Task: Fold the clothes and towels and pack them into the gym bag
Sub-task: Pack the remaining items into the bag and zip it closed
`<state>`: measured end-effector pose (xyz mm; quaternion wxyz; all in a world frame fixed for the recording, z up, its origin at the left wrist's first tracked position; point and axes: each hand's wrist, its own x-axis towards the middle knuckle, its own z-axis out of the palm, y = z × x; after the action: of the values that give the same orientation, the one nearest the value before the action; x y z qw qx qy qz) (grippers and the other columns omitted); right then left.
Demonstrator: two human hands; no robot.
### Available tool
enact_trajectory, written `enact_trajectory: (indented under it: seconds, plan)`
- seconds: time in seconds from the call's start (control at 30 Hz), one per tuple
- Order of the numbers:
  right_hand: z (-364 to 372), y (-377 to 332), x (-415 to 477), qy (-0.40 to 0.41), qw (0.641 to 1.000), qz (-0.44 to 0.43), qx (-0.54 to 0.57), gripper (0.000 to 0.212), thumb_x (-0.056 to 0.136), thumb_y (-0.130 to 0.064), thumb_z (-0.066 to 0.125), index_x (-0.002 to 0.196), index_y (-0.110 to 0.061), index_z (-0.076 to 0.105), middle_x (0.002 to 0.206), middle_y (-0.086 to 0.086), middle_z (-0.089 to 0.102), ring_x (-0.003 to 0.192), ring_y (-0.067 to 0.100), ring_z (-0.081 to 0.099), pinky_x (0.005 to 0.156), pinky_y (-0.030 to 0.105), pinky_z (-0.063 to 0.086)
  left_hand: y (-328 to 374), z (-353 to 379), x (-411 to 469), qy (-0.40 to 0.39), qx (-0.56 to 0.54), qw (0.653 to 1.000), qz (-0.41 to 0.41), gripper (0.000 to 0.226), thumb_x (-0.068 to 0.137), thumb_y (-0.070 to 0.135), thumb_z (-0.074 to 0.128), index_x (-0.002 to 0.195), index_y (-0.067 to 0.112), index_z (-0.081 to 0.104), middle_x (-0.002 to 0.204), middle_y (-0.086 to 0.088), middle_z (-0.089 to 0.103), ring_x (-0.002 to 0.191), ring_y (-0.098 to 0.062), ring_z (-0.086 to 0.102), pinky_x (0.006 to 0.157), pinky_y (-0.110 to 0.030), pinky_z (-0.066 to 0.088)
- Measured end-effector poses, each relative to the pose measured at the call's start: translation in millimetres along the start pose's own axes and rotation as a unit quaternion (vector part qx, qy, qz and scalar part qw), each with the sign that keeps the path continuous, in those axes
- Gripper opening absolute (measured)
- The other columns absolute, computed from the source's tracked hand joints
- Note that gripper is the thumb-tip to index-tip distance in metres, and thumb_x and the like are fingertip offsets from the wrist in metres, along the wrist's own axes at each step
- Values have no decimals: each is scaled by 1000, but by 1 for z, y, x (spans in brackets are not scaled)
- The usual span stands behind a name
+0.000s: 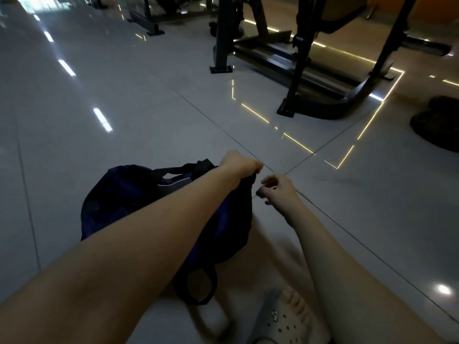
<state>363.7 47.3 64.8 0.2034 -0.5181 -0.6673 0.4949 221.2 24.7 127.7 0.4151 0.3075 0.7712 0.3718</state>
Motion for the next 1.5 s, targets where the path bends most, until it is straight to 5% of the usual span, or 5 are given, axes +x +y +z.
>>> enact_trajectory:
  seconds: [0.43, 0.67, 0.83, 1.07, 1.5]
  plan:
    - [0, -26, 7, 62, 988, 56, 134, 17, 100, -4, 53, 101, 10, 62, 74, 19, 70, 58, 25, 67, 58, 36, 60, -29, -24, 9, 59, 39, 997, 1, 16, 81, 10, 73, 90, -2, 67, 77, -15, 61, 64, -25, 57, 59, -33, 48]
    - [14, -14, -2, -17, 976, 58, -210, 81, 58, -83, 69, 102, -18, 49, 90, 0, 65, 81, 25, 66, 69, 40, 53, -95, -28, 3, 27, 59, 996, -61, 2, 86, 5, 64, 86, 3, 64, 73, -9, 61, 60, -20, 55, 57, -32, 47]
    - [37, 1, -1, 20, 916, -34, -400, 37, 88, -36, 66, 108, -14, 45, 109, 10, 63, 98, 33, 61, 71, 36, 42, -106, -13, -1, -22, 43, 997, -63, 15, 92, -1, 56, 100, -4, 69, 74, -9, 56, 57, -18, 49, 45, -23, 41]
    - [26, 21, 7, 26, 1000, 6, -5, 30, 98, -21, 59, 83, 5, 59, 82, 31, 64, 71, 38, 67, 64, 57, 59, -87, 14, -7, -45, -68, 989, -120, 7, 95, 8, 58, 98, 8, 64, 68, -5, 51, 49, -14, 38, 40, -22, 28]
    - [22, 18, -1, -29, 946, 75, 315, 18, 101, -8, 52, 89, -9, 66, 81, 6, 73, 72, 19, 69, 69, 36, 57, -82, 31, -12, 74, -150, 983, -74, 11, 84, 24, 74, 78, 14, 75, 76, -7, 73, 77, -28, 71, 78, -40, 60]
